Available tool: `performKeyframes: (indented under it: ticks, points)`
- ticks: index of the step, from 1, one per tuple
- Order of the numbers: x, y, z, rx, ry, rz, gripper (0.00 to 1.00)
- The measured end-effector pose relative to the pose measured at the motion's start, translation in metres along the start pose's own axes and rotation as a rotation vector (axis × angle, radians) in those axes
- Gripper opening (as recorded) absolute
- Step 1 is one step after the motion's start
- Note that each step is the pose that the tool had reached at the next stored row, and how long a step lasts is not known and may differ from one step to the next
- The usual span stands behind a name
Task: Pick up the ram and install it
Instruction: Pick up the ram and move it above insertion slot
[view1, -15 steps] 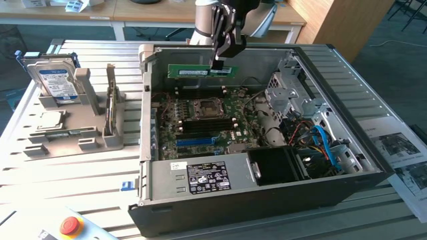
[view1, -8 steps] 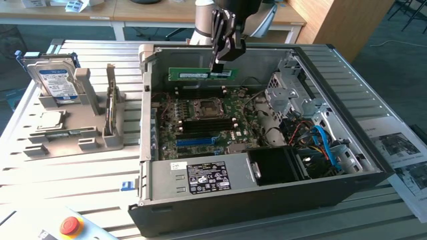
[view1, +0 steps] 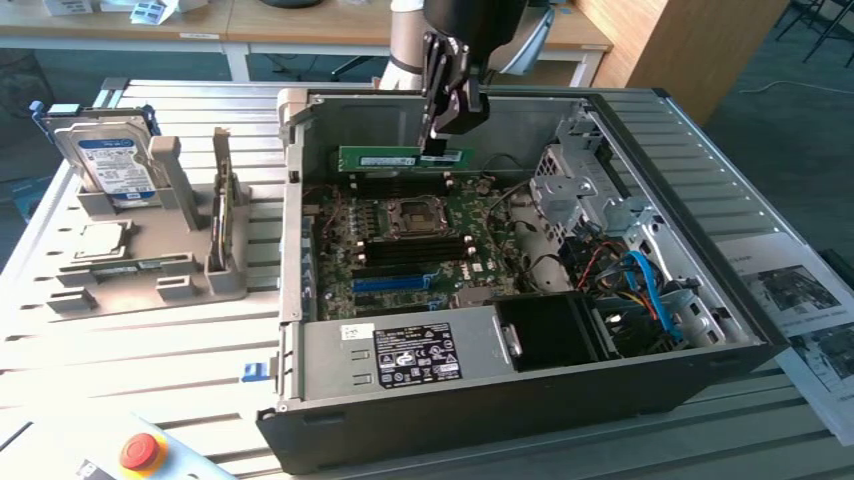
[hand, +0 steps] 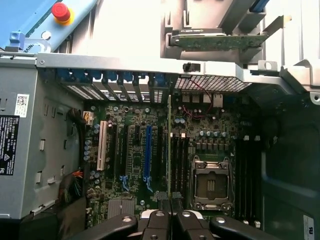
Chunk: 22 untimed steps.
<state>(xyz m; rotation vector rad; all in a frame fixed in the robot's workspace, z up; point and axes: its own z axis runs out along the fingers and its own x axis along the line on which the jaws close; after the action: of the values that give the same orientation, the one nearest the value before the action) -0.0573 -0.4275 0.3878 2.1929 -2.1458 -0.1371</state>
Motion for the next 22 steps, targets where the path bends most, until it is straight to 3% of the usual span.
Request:
performKeyframes:
  ticks: [5,12,17,22]
  points:
    - [0.0,-0.0002,0.0003,0.0002,-0.0002,0.0,0.12]
    - [-0.017,-0.0008,0.0026,0.0001,-0.0002,0.0,0.12]
    - [-0.017,-0.0013,0.0025,0.0001,-0.0001,0.0,0.12]
    - [-0.017,-0.0136,0.0012,-0.0005,-0.0002,0.0,0.12]
